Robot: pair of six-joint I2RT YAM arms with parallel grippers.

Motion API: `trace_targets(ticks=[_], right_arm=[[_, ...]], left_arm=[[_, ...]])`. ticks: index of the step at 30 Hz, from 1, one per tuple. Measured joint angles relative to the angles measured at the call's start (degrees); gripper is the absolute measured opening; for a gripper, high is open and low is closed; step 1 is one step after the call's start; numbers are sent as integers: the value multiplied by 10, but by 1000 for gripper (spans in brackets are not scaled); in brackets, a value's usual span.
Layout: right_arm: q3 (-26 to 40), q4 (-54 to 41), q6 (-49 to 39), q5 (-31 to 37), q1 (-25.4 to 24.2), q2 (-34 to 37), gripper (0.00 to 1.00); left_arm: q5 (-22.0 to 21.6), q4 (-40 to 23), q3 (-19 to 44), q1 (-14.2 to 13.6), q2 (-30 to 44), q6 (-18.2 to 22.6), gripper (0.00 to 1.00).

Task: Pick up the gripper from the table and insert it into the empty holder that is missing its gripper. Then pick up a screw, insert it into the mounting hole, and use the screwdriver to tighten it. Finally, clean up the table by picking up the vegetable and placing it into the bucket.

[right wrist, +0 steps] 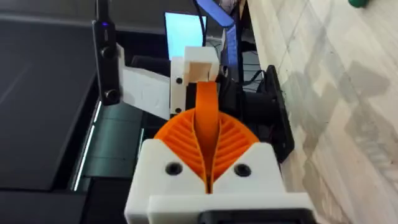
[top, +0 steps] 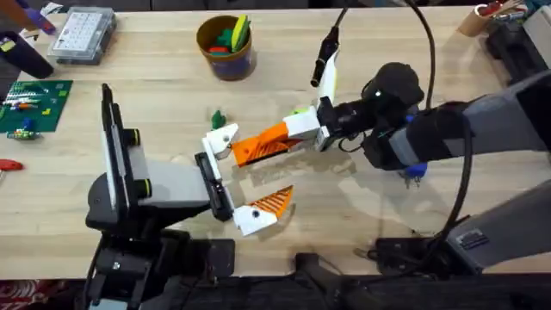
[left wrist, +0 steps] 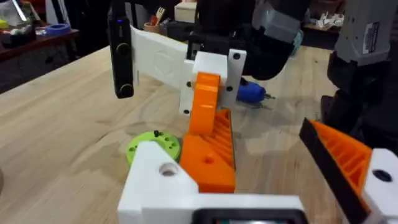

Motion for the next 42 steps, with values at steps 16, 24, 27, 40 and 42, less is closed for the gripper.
trace_targets(ticks=[16,24,27,40,42], right_arm=[[13,1,32,-15,-1,0,18],[24,0,42,-20,-1,0,18],[24,0,46,-21,-1,0,18],[27,43,42,-38,-1,1,18],[27,43,39,-39,-1,1,18]], left_arm=[[0,0,0,0,0,0,986],[0,0,0,0,0,0,986],[0,0,0,0,0,0,986],[2,-4,0,0,0,2,986],[2,-4,0,0,0,2,986]])
